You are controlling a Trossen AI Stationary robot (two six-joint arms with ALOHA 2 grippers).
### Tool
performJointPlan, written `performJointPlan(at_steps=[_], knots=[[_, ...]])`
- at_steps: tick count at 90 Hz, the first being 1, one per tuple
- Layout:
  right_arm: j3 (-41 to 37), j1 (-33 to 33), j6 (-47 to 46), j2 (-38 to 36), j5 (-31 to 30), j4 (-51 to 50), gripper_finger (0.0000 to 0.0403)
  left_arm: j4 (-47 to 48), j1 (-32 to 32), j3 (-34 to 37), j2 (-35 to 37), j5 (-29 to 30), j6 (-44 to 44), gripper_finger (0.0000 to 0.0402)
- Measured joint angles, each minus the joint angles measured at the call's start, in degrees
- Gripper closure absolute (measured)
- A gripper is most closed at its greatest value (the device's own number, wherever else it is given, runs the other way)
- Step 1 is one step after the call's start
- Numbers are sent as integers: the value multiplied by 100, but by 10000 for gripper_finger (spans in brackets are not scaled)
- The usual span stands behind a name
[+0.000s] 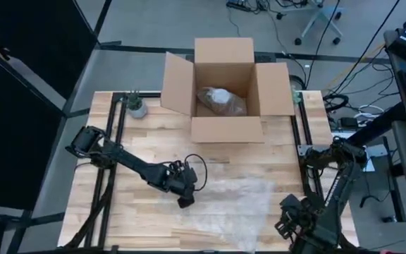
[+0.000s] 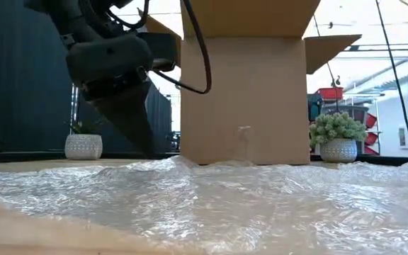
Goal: Wrap mug
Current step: Wrap the orange patterned mug with the transparent bubble wrap
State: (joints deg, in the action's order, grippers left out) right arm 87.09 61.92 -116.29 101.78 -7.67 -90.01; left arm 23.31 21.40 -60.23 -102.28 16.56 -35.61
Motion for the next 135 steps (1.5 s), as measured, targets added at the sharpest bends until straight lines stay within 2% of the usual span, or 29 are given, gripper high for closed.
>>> performJointPlan(at_steps=[16, 29, 44, 61, 72, 93, 111, 135], knots=[[-209, 158, -152, 0, -105, 179, 154, -7, -1, -4, 2, 4, 3, 272], [-374, 167, -199, 2, 464, 346, 154, -7, -1, -9, 4, 7, 3, 272], [-389, 198, -317, 2, 508, 421, 154, -11, -26, -9, 4, 9, 106, 272], [-971, 193, -302, 0, 510, 1340, 154, -42, -32, -9, 4, 12, 152, 272], [-1429, 193, -262, 2, 757, 1960, 154, -40, -27, -11, 7, 13, 152, 272], [-1991, 193, -147, 2, 798, 2498, 157, -39, -34, -11, 10, 13, 153, 272], [-2340, 193, -34, -37, 821, 2938, 193, -35, -32, -13, 11, 11, 154, 272], [-2363, 193, 146, -24, 779, 2947, 280, -35, -32, -15, 11, 9, 154, 272]])
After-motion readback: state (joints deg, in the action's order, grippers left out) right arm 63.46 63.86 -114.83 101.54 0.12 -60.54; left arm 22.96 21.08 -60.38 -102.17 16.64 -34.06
